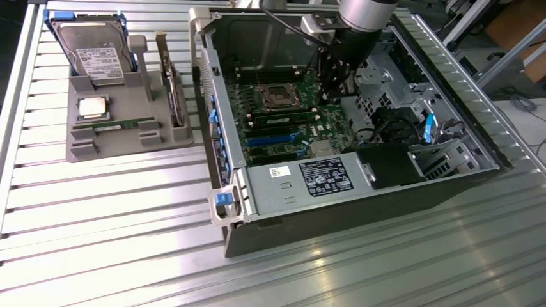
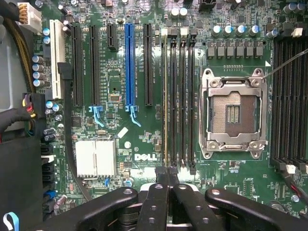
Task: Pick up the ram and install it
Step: 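Press down the ram until it locks into place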
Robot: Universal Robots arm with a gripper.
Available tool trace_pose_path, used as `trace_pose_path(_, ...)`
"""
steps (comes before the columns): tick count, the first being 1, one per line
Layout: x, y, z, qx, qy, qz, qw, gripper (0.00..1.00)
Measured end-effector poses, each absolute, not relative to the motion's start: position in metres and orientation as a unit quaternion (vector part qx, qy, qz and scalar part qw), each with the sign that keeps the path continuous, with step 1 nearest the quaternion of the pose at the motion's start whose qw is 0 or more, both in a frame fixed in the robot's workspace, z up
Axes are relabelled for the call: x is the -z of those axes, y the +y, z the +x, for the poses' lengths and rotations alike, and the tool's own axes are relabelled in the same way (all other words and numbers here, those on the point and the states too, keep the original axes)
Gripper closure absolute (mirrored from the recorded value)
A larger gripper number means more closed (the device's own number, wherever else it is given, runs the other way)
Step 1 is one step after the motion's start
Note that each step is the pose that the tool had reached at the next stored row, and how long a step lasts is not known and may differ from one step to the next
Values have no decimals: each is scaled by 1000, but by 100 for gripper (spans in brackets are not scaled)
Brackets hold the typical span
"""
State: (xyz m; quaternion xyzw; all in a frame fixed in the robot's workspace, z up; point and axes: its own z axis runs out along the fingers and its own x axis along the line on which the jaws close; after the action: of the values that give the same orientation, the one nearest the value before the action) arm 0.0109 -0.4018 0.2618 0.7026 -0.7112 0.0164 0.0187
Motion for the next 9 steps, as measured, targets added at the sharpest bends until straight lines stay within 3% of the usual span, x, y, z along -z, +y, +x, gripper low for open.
trace_pose_path(9, -253, -398, 11, -16, -711, 703, 19, 89)
